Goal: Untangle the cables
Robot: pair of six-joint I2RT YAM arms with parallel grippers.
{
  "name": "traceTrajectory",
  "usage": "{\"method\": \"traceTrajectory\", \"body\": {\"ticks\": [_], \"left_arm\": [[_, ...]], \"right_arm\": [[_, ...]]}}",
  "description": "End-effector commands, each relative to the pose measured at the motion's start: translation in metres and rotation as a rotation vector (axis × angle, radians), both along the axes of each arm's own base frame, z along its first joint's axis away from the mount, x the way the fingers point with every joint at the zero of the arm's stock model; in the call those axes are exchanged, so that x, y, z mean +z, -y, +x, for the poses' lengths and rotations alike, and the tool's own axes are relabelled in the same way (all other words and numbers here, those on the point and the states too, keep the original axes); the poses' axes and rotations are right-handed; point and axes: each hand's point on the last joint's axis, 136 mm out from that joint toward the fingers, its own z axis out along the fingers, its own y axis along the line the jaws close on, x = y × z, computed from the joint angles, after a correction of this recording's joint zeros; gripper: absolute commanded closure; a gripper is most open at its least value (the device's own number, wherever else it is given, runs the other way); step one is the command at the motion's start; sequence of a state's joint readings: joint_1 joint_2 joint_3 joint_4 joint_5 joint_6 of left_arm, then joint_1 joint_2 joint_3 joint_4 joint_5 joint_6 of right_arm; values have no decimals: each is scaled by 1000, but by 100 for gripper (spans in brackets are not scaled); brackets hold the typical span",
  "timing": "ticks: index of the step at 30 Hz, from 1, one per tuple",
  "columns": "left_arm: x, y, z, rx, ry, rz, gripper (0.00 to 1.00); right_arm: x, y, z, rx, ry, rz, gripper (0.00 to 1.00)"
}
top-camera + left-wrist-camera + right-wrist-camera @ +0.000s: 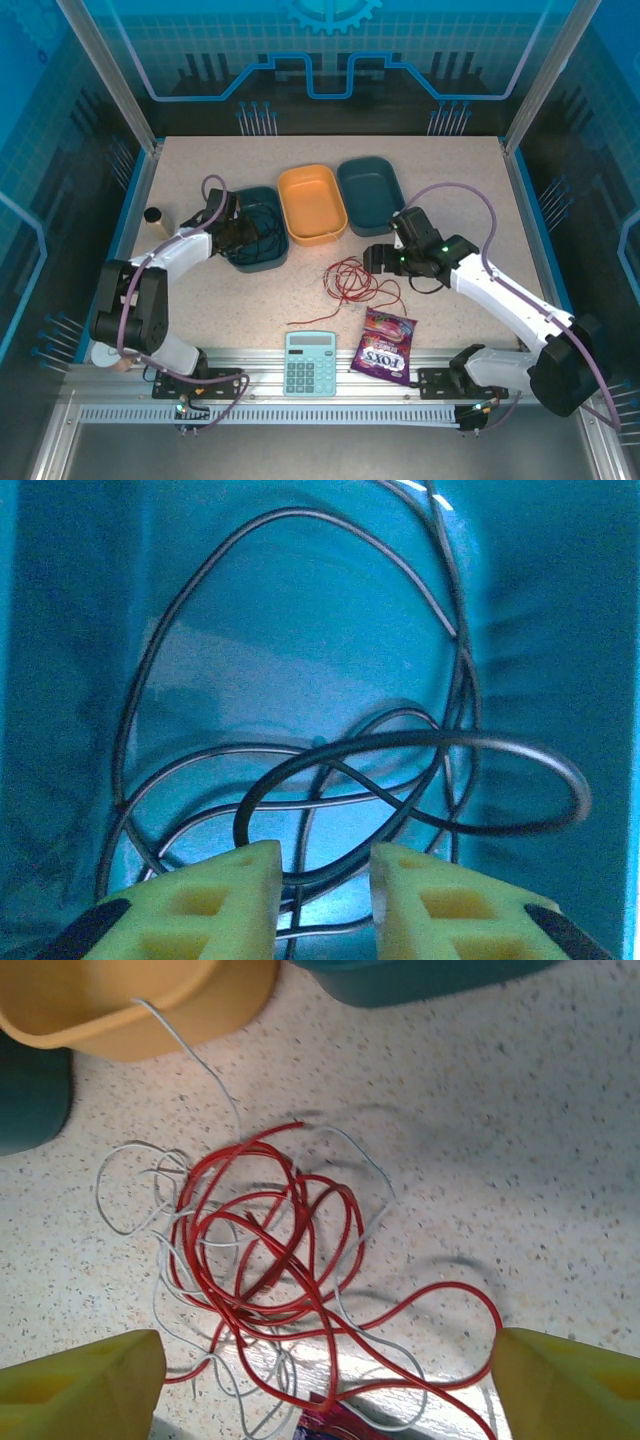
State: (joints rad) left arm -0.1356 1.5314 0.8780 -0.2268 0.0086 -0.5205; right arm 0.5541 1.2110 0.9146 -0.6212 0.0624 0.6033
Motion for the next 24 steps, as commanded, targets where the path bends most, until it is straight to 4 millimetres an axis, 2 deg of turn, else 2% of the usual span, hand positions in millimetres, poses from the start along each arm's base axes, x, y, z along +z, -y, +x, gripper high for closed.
{"method": "traceTrajectory", "body": {"ticks": [1, 4, 8, 12, 18, 24], "left_arm": [[30, 8, 2, -7, 83, -65, 65], [50, 8, -3, -1, 132, -81, 58], [77, 5, -16, 8, 187, -84, 43], [98, 0, -30, 30, 247, -88, 33], [116, -4, -48, 36, 320, -105, 1], [126, -3, -59, 17, 386, -117, 1]], "right_arm": [[10, -3, 6, 25, 35, -59, 19], [10, -3, 8, 21, 40, -103, 32], [7, -9, 12, 48, 57, -145, 40], [-1, -15, 14, 80, 42, -199, 43], [-10, -19, 16, 97, 37, -268, 51], [-21, -25, 19, 100, 23, -260, 52]]}}
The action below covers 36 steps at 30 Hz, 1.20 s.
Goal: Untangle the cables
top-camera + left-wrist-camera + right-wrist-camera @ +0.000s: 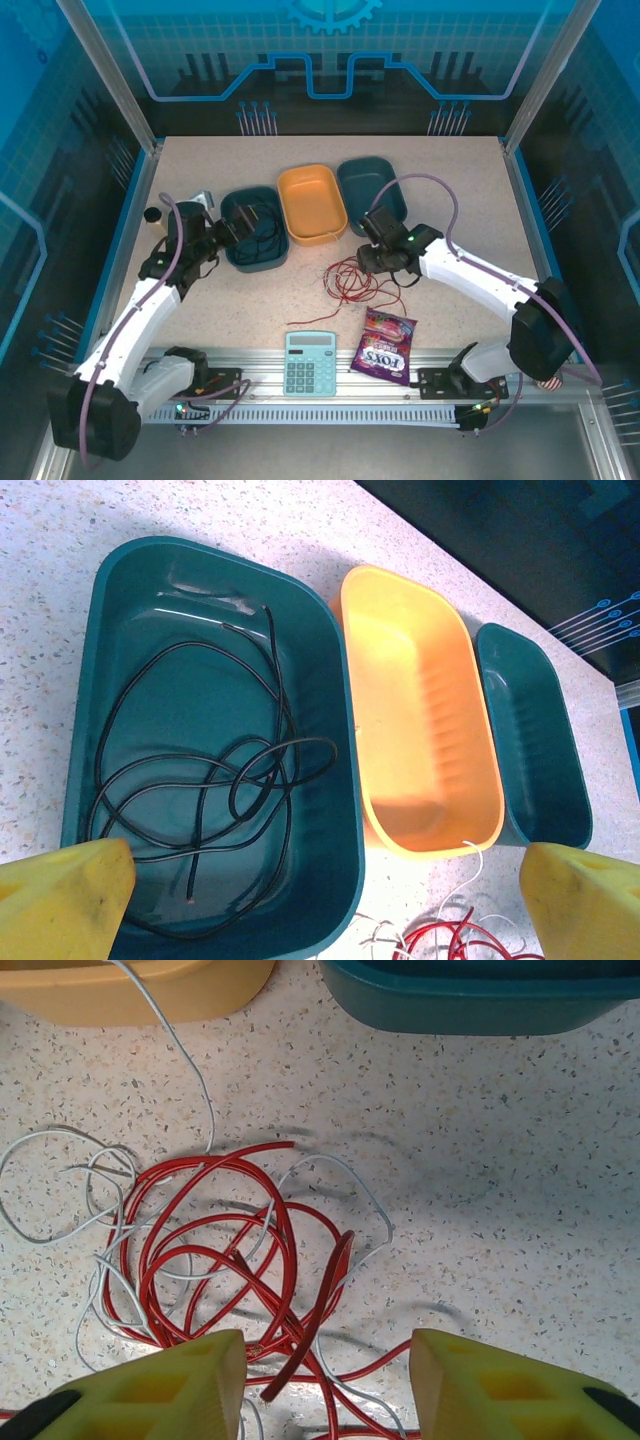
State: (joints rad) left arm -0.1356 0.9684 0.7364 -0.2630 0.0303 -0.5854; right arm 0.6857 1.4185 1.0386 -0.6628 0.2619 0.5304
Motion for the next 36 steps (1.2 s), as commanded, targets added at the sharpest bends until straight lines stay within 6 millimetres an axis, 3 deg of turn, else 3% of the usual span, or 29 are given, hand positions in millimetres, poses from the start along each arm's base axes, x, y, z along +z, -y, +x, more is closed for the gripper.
{"method": "traceTrajectory", "body": {"ticks": [1, 7, 16, 19, 25, 36], "left_arm": [[2, 0, -7, -5, 31, -2, 1], [6, -4, -14, 1, 93, 11, 1], [15, -5, -18, 5, 175, -1, 1], [13, -3, -19, -3, 178, -10, 1], [10, 0, -19, -17, 171, -19, 1], [16, 3, -18, -37, 184, -19, 1]], "right_arm": [[-4, -5, 4, 4, -2, -15, 51], [-17, -11, 9, 8, -29, -37, 46], [-29, -11, 23, -16, -16, -88, 48], [-26, -17, 28, -4, -7, -77, 50], [-2, -38, 38, 63, 59, -64, 50], [-12, -20, 35, 4, 38, -152, 45]]}}
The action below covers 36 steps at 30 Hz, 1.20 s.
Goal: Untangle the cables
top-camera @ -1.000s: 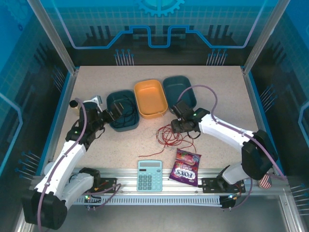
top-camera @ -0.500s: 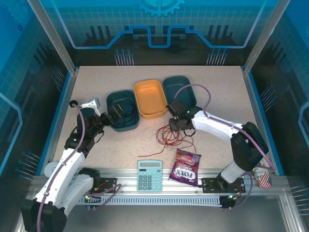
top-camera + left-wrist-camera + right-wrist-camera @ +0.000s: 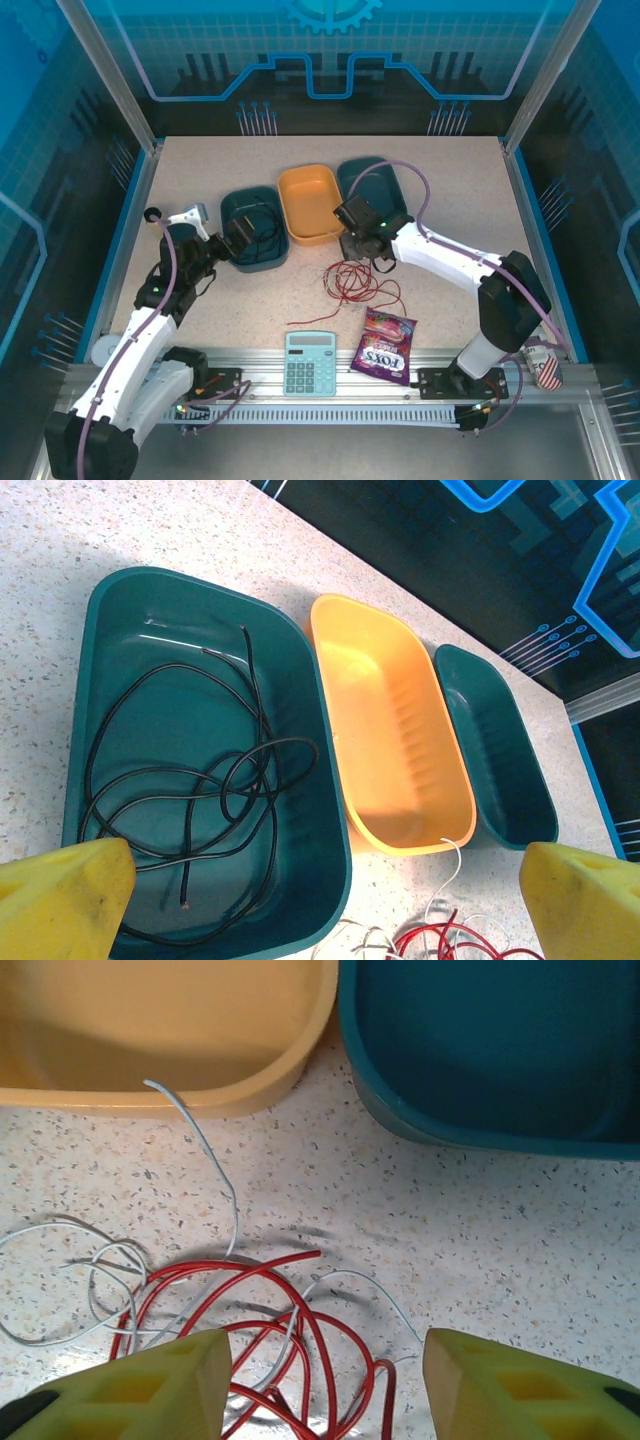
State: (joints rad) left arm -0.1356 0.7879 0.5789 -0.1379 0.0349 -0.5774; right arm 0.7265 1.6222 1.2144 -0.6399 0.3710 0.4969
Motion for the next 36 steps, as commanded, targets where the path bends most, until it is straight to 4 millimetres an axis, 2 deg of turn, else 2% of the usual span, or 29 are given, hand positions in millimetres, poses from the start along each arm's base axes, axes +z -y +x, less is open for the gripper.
{"method": "traceTrajectory", "body": {"ticks": [1, 12, 16, 20, 23, 26, 30, 36], "left_arm": [[9, 5, 1, -32, 35, -3, 1], [8, 13, 4, -69, 27, -22, 1], [7, 14, 5, -76, 23, -30, 1], [7, 16, 4, -88, 22, -32, 1], [8, 20, 3, -109, 23, -32, 1], [9, 23, 3, -126, 28, -39, 1], [10, 30, 5, -156, 33, -57, 1], [10, 48, 9, -222, 30, -41, 1]], "right_arm": [[-13, 12, -8, -26, -31, -64, 45], [-48, 26, -18, -66, -116, -115, 48], [-50, 37, -14, -106, -101, -150, 73], [-41, 58, -7, -149, -62, -188, 92], [-25, 79, -5, -190, -15, -211, 99], [-3, 104, -2, -230, 30, -210, 100], [39, 138, 0, -299, 112, -211, 100], [112, 180, -11, -376, 263, -203, 98]]}}
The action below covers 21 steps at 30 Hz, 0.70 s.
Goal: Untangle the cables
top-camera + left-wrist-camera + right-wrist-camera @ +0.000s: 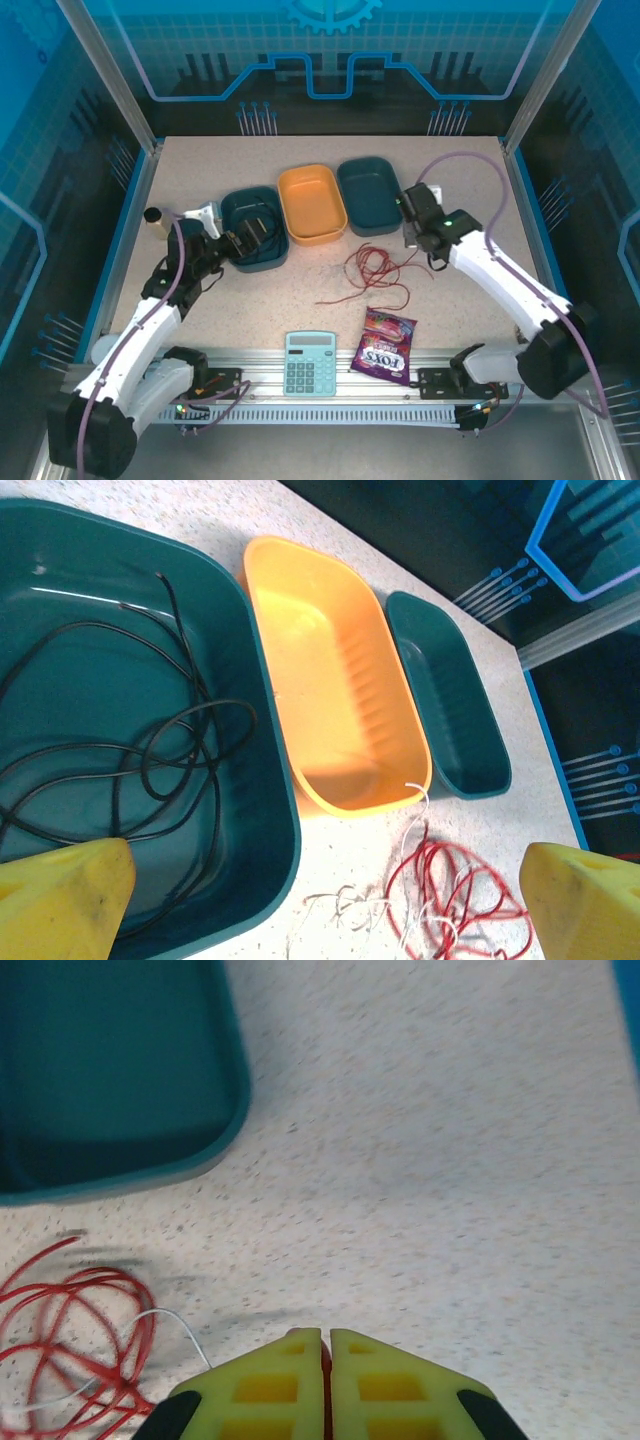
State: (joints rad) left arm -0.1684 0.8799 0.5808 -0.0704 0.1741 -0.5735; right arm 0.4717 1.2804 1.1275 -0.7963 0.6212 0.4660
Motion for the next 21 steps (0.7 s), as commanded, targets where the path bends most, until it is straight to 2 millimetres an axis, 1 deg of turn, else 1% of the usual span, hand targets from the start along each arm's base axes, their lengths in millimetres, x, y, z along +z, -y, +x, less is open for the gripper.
{"method": "traceTrajectory", "body": {"ticks": [1, 4, 6, 10, 13, 16, 19, 21], "left_arm": [[19, 17, 4, -73, 62, 15, 1], [22, 27, 5, -109, 67, 33, 1], [25, 35, 6, -135, 74, 41, 1], [26, 48, 7, -178, 78, 61, 1], [27, 55, 8, -200, 77, 72, 1], [29, 60, 8, -218, 82, 78, 1], [33, 67, 8, -242, 98, 84, 1], [38, 75, 8, -273, 120, 86, 1]], "right_arm": [[46, 31, -11, -44, 74, -66, 97], [80, 47, -19, -67, 138, -79, 97], [102, 54, -24, -70, 181, -90, 97], [139, 56, -32, -39, 258, -72, 96], [162, 56, -36, -20, 303, -67, 96], [182, 50, -36, 27, 342, -39, 95], [196, 37, -31, 93, 366, -7, 95], [200, 28, -27, 131, 368, 10, 95]]}}
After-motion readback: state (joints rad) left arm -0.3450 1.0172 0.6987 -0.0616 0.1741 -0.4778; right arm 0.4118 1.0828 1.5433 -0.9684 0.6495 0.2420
